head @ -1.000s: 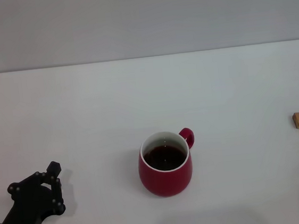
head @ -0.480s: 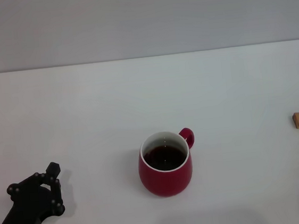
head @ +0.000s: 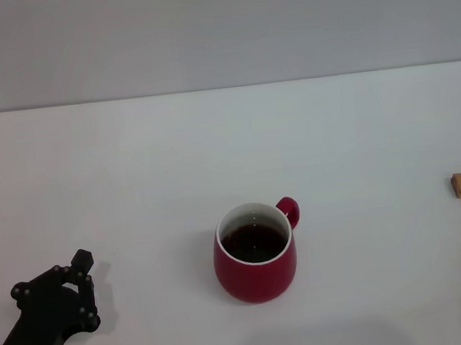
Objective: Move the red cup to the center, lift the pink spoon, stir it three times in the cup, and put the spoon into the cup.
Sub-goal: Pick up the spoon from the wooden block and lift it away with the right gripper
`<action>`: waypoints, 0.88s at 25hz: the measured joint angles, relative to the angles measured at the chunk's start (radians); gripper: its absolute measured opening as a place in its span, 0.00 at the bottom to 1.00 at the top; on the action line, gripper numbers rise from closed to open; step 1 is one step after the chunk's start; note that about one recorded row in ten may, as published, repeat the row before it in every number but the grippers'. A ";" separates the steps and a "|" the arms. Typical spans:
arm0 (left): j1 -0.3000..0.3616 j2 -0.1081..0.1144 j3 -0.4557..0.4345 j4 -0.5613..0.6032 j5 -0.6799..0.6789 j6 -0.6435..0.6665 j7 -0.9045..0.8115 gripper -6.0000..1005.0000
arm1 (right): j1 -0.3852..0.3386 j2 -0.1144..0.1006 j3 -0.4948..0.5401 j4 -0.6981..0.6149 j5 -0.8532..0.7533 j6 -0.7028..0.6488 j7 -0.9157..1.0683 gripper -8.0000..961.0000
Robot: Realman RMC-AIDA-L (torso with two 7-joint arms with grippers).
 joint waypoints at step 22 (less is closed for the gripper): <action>0.010 0.000 0.000 0.003 -0.004 0.000 0.000 0.00 | 0.000 0.004 0.002 0.002 0.006 0.004 -0.006 0.07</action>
